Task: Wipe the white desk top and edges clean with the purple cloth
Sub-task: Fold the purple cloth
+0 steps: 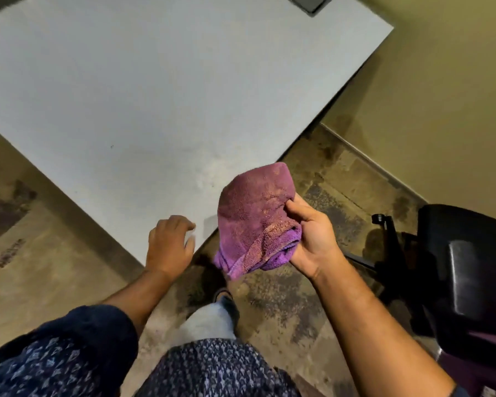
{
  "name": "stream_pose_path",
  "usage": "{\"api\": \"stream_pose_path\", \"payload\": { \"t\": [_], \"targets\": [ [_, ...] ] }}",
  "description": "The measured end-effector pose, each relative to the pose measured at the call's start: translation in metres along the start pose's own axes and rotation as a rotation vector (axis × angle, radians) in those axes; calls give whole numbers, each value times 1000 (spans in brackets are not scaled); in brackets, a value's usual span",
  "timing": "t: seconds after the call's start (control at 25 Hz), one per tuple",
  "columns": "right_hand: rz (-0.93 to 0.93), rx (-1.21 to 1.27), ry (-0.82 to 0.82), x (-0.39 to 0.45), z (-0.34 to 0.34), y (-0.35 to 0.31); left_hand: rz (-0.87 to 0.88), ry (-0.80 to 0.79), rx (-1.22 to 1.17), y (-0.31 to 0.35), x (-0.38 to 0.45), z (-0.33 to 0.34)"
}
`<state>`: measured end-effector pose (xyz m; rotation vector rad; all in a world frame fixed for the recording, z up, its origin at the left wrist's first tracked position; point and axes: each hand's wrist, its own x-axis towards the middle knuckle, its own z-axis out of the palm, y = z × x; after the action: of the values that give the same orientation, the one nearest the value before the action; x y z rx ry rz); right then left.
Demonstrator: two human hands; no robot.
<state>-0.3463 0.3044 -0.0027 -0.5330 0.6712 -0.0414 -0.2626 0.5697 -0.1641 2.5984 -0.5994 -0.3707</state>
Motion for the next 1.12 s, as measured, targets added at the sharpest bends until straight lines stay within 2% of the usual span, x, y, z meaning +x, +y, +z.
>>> {"api": "stream_pose_path", "payload": {
  "t": [0.08,0.12,0.2,0.24,0.28,0.4,0.48,0.6,0.76,0.96,1.12],
  "targets": [
    [-5,-16,-12,8,21,-20,-249,-69,-487,61,26,-26],
    [-17,-14,-12,11,31,-28,-402,-150,-838,93,40,-44],
    [-48,0,-11,18,43,-45,-597,-377,-1538,144,58,-74],
    [-69,-8,-16,22,49,-54,-626,-463,-1741,162,66,-89],
    [-94,-46,-14,25,54,-64,-616,-495,-1837,175,73,-101],
    [-174,-288,10,31,58,-103,-551,-435,-1865,203,90,-133],
    [-174,-452,-26,33,52,-130,-472,-383,-1718,216,103,-136],
    [-68,-640,-174,45,26,-172,-377,-332,-1500,236,121,-133],
    [-12,-702,-360,65,-7,-243,-272,-291,-1435,279,154,-135],
    [72,-853,-532,100,-37,-351,-257,-18,-1264,345,206,-116],
    [179,-824,-525,142,-40,-411,-230,-122,-1360,394,237,-105]
  ]
}}
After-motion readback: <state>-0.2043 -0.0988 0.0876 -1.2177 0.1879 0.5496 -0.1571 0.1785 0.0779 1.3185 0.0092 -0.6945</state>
